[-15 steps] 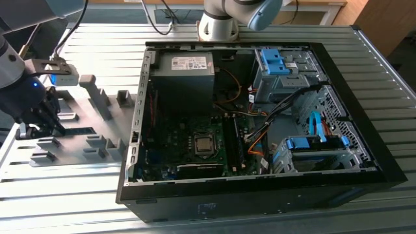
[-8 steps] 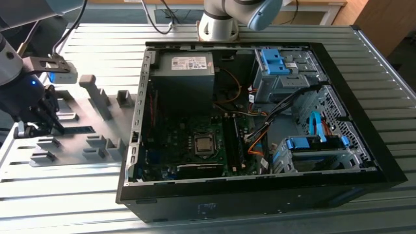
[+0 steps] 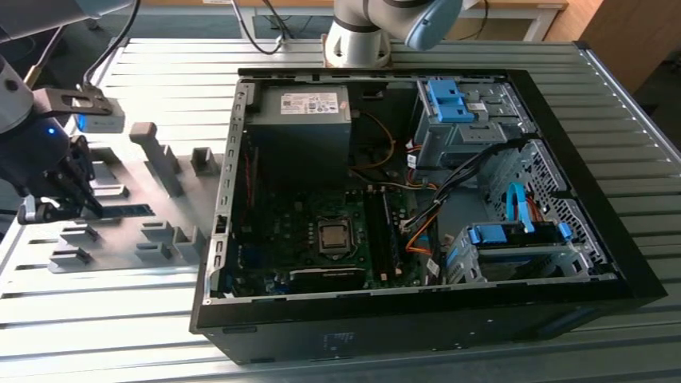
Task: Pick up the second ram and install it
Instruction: 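Pick up the second ram and move it above second insertion slot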
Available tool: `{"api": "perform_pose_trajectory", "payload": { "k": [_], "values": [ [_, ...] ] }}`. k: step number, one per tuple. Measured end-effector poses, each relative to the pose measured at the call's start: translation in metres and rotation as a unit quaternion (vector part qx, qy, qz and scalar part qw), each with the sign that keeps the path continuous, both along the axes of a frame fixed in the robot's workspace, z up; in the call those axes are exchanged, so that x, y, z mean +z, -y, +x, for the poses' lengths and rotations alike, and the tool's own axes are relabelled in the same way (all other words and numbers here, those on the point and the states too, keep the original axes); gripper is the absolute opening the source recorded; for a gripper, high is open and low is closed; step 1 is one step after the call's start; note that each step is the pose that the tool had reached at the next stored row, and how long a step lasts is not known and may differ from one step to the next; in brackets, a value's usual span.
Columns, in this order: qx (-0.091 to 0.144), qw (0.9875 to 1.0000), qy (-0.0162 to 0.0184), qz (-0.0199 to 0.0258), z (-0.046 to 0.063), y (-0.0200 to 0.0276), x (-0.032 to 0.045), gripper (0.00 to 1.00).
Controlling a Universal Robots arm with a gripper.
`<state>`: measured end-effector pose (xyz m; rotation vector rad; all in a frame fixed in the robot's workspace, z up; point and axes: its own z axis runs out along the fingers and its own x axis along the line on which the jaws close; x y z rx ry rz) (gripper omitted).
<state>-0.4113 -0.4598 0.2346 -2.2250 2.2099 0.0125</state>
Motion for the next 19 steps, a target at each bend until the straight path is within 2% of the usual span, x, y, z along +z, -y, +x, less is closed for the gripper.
{"api": "perform_pose_trajectory", "payload": {
  "k": [7, 19],
  "values": [
    [-0.001, 1.0000, -0.0001, -0.0001, 0.000, 0.0000, 0.0069, 0.14],
    [-0.001, 1.0000, -0.0001, -0.0001, 0.000, 0.0000, 0.0244, 0.14]
  ]
}}
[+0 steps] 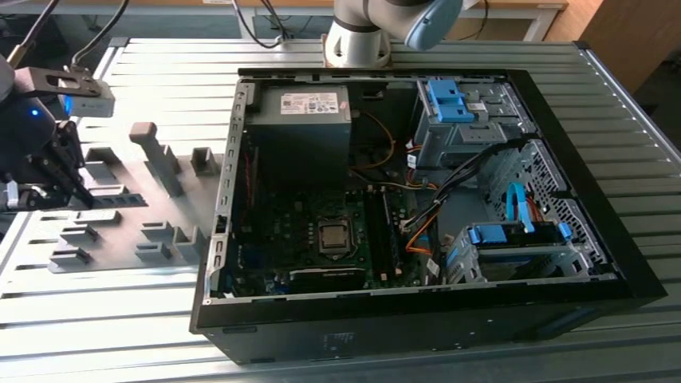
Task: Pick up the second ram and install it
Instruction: 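Pick up the second ram and move it above second insertion slot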
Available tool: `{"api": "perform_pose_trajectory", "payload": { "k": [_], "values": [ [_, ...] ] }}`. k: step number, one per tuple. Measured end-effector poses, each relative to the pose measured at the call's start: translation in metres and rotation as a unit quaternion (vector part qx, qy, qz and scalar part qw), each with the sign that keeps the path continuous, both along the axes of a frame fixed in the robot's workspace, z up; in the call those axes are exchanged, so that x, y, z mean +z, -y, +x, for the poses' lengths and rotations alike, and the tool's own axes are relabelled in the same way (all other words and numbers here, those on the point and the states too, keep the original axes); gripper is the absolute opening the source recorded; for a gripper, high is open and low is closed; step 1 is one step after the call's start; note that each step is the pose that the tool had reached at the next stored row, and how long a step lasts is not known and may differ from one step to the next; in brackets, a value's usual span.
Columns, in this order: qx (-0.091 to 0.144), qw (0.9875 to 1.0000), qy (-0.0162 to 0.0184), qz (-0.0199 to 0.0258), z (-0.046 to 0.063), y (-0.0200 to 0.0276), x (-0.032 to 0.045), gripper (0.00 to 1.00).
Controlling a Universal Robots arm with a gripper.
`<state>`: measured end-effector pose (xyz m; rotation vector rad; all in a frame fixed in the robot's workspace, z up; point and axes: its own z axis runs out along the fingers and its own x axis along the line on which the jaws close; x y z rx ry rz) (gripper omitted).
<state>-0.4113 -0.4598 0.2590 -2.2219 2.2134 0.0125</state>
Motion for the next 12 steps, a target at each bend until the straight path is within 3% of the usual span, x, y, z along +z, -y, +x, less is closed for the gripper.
{"api": "perform_pose_trajectory", "payload": {
  "k": [12],
  "values": [
    [0.000, 1.0000, 0.0000, 0.0000, 0.000, 0.0000, 0.0162, 0.14]
  ]
}}
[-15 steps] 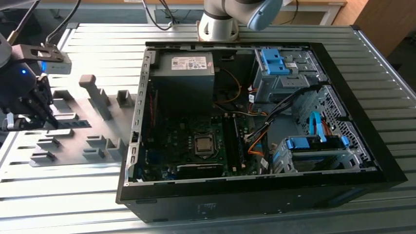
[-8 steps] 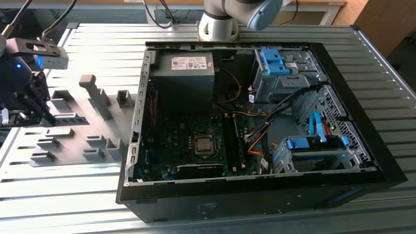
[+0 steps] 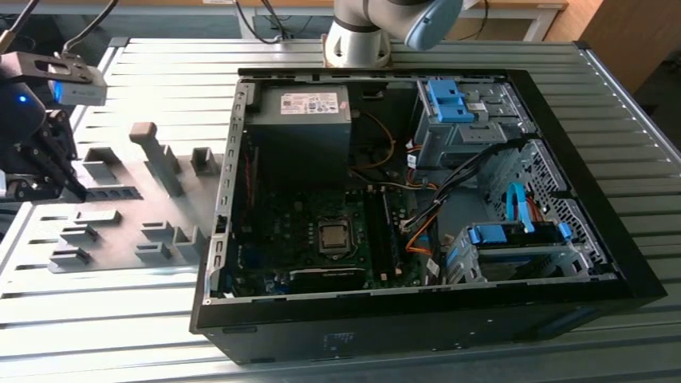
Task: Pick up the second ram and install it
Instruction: 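Pick up the second ram and move it above second insertion slot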
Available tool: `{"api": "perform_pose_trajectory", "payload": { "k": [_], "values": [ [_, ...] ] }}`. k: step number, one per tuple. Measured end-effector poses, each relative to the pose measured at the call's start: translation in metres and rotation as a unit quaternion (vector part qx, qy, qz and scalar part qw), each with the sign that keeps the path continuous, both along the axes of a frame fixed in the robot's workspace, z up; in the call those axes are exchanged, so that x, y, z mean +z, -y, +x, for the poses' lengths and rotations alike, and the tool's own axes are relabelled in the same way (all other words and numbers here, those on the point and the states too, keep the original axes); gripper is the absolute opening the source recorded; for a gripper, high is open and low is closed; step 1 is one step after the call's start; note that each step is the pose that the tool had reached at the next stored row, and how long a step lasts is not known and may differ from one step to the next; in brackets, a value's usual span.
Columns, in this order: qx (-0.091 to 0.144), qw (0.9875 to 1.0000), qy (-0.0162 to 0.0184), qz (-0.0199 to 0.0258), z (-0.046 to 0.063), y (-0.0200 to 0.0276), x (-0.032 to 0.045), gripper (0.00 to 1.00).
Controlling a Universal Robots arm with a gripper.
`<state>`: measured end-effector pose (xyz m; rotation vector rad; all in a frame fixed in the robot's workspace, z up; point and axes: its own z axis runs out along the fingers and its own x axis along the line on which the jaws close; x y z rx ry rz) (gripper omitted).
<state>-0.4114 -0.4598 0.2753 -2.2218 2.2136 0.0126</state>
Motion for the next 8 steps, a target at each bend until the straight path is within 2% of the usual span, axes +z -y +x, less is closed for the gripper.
{"api": "perform_pose_trajectory", "payload": {
  "k": [8],
  "values": [
    [0.000, 1.0000, 0.0000, 0.0000, 0.0000, 0.0000, 0.0113, 0.14]
  ]
}}
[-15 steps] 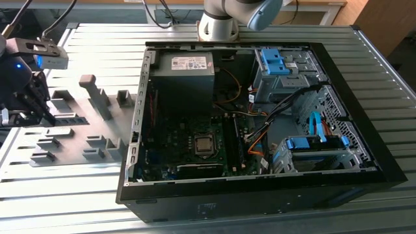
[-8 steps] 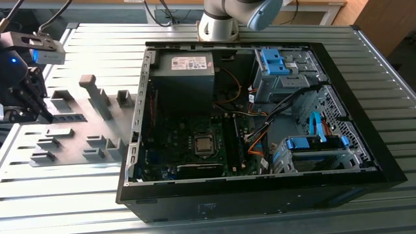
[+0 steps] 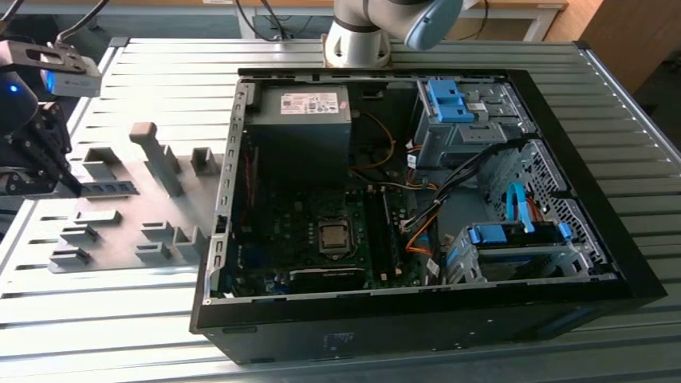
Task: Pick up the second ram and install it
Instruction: 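Pick up the second ram and move it above second insertion slot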
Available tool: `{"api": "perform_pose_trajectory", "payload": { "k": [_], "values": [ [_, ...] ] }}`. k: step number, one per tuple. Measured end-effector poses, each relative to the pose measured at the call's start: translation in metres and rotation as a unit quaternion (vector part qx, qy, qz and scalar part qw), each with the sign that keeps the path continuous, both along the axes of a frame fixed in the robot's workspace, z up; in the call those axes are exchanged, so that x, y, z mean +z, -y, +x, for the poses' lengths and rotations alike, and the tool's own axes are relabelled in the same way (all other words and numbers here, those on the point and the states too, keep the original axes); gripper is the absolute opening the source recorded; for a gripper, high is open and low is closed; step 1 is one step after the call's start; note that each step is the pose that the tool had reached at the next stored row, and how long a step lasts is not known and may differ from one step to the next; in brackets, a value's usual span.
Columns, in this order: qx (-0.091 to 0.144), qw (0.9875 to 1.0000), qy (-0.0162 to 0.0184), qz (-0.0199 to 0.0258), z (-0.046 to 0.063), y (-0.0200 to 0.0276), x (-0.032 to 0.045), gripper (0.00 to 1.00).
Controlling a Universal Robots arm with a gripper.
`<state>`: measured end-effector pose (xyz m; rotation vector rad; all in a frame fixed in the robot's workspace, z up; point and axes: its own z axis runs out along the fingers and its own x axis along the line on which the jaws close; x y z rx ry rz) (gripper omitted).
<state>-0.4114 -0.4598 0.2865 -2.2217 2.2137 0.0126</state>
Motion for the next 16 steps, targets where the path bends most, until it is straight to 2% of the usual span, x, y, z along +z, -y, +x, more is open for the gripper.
{"api": "perform_pose_trajectory", "payload": {
  "k": [16],
  "values": [
    [0.000, 1.0000, 0.0000, 0.0000, 0.000, 0.0000, 0.0251, 0.14]
  ]
}}
